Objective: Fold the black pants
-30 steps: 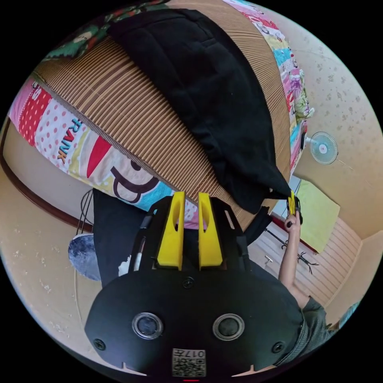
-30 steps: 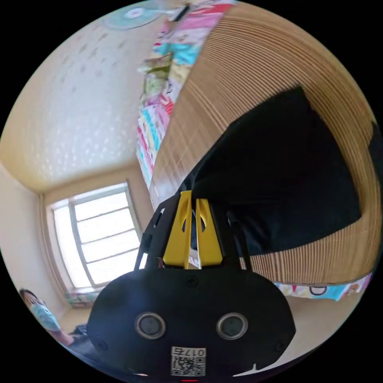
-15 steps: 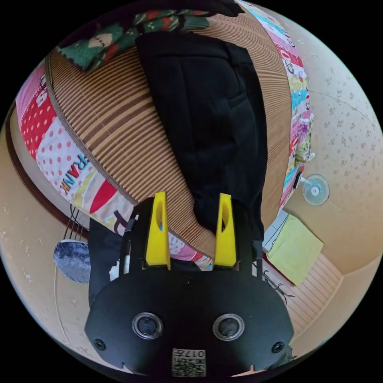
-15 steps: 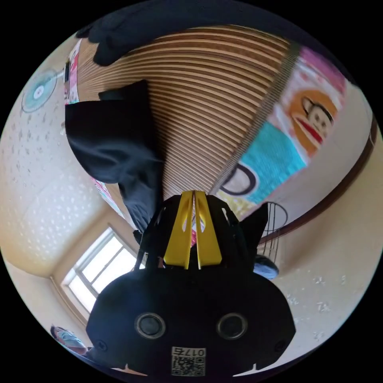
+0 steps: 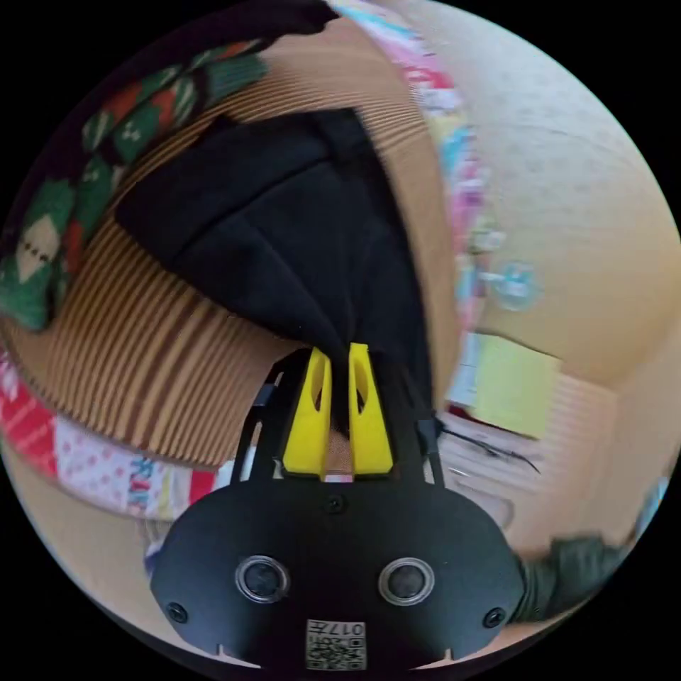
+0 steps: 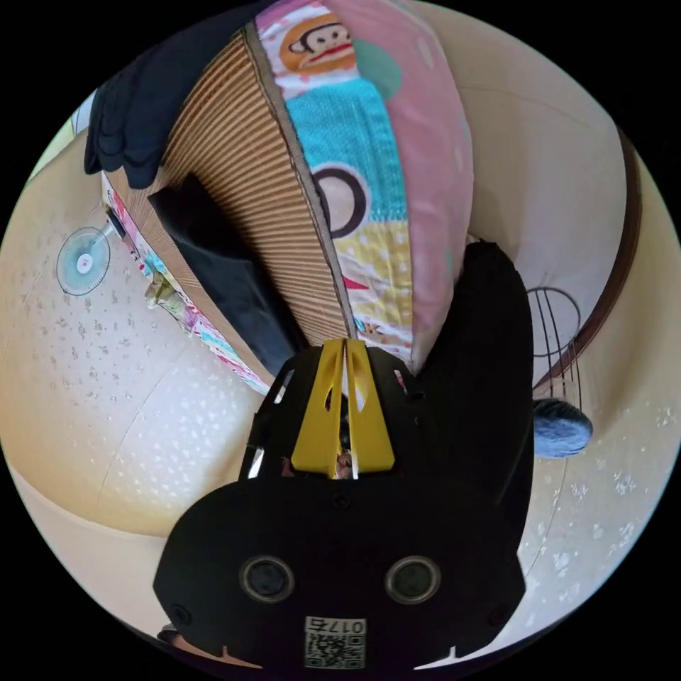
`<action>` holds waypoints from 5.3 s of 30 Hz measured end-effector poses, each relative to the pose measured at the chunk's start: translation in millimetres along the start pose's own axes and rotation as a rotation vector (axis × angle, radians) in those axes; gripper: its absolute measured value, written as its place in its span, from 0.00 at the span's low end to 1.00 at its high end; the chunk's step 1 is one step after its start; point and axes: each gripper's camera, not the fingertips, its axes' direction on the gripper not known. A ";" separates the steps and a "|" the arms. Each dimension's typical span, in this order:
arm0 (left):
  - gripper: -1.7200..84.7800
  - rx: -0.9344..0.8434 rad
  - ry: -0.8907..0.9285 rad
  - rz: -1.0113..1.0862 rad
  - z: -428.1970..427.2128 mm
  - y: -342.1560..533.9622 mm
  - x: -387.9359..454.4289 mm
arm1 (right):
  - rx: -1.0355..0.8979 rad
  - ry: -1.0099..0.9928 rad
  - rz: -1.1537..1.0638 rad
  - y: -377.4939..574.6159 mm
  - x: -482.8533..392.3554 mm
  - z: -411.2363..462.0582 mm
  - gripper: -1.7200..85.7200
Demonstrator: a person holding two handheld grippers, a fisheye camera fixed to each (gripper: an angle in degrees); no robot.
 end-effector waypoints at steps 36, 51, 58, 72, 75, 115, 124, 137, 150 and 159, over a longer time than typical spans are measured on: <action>0.08 0.282 0.009 -0.110 -65.2 93.7 -40.4 | -0.365 0.375 -0.345 -45.9 -73.8 43.4 0.02; 0.09 -0.538 -0.104 0.643 286.0 221.6 200.6 | -0.305 0.045 -0.309 -135.3 17.5 -39.6 0.04; 0.10 -0.482 -0.253 0.444 290.2 211.5 162.5 | -0.398 0.276 -0.578 -154.9 -20.5 0.7 0.13; 0.20 -0.364 -0.373 0.198 262.4 170.0 119.3 | -0.498 0.696 -0.910 -168.0 -59.7 145.5 0.09; 0.21 -0.354 -0.363 0.153 268.1 148.9 102.4 | -0.596 0.587 -0.995 -144.7 -73.9 129.1 0.07; 0.08 -0.639 -0.208 0.960 426.9 121.5 262.7 | -0.671 0.237 -0.821 -134.6 11.3 184.9 0.02; 0.08 -0.769 -0.116 1.041 536.8 171.6 279.8 | -0.273 0.084 -0.456 -214.4 74.5 -3.0 0.03; 0.24 -0.755 -0.238 0.212 569.1 44.1 26.7 | -0.230 -0.298 -0.248 -170.7 186.4 -79.4 0.10; 0.09 -1.094 0.161 0.209 584.4 81.7 86.8 | -0.282 -0.904 -0.398 -149.9 101.7 2.6 0.43; 0.08 -1.156 -0.136 0.837 577.0 112.2 232.9 | -0.406 -1.011 -0.510 -130.9 34.6 -2.4 0.31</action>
